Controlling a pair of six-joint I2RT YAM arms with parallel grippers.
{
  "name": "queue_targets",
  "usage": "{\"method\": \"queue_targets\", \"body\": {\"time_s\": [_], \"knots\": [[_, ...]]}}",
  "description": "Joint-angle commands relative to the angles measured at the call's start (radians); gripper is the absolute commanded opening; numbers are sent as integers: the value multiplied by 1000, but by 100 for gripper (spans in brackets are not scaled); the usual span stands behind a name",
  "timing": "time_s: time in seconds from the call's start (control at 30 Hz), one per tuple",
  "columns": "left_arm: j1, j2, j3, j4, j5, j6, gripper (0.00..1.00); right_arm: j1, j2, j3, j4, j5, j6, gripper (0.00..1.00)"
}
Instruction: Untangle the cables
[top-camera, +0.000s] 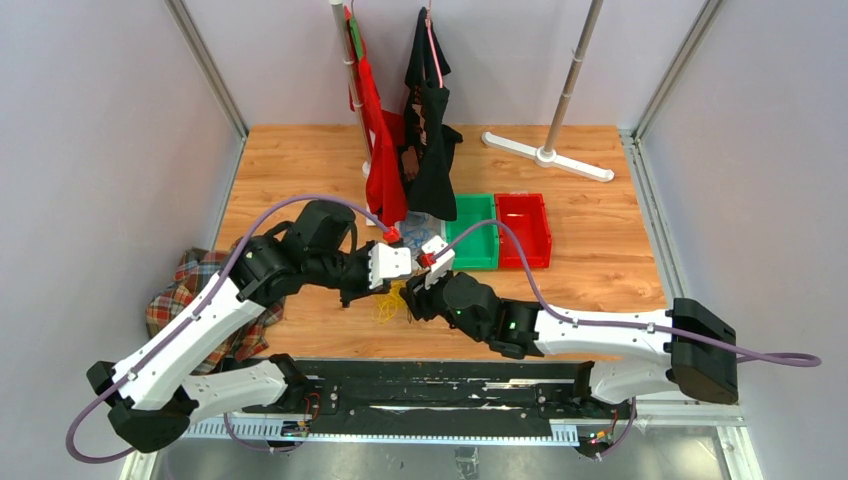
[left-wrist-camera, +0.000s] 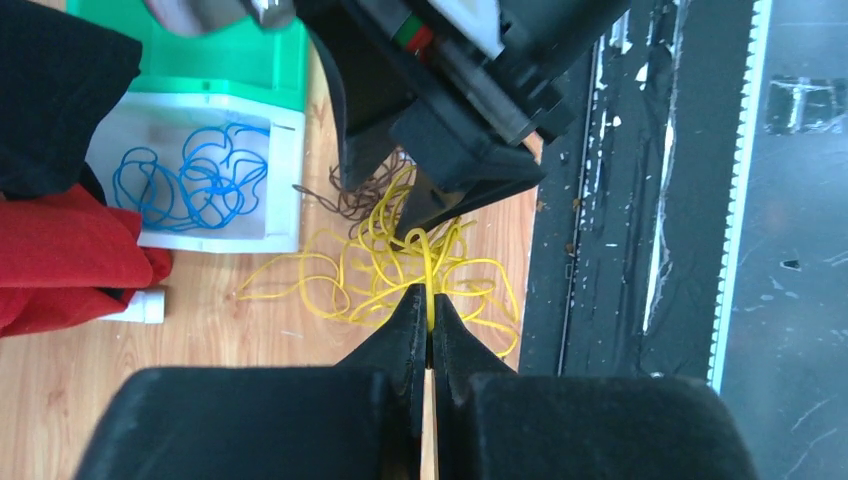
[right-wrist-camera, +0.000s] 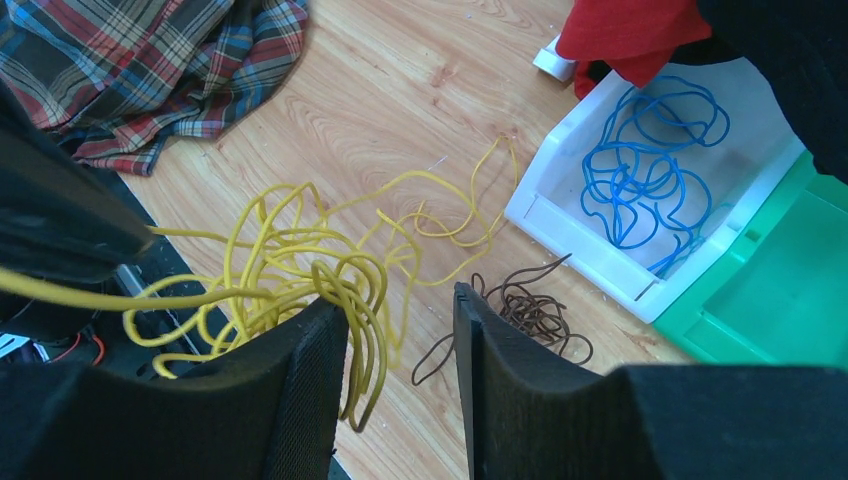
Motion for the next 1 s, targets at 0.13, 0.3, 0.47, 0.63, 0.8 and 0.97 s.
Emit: {"method": "queue_targets", "body": {"time_s": [0.13, 0.3, 0.47, 0.63, 0.8, 0.97], "knots": [[-6, 21, 100, -84, 123, 34, 0, 13, 31, 36, 42, 28, -21, 37], [-6, 29, 182, -128, 125, 80, 0, -11, 23, -35, 47, 41, 22, 20], [-6, 8, 259, -132, 21, 147, 0, -46, 12, -142, 42, 40, 93, 9], [-6, -19, 307, -131, -109, 244, 0, -58, -3, -226, 31, 46, 146, 1], [-6, -21, 354, -131, -277, 376, 1, -78, 1, -287, 20, 86, 183, 1], [-6, -8, 423, -56, -518, 507, 0, -95, 9, -321, 3, 95, 206, 1]]}}
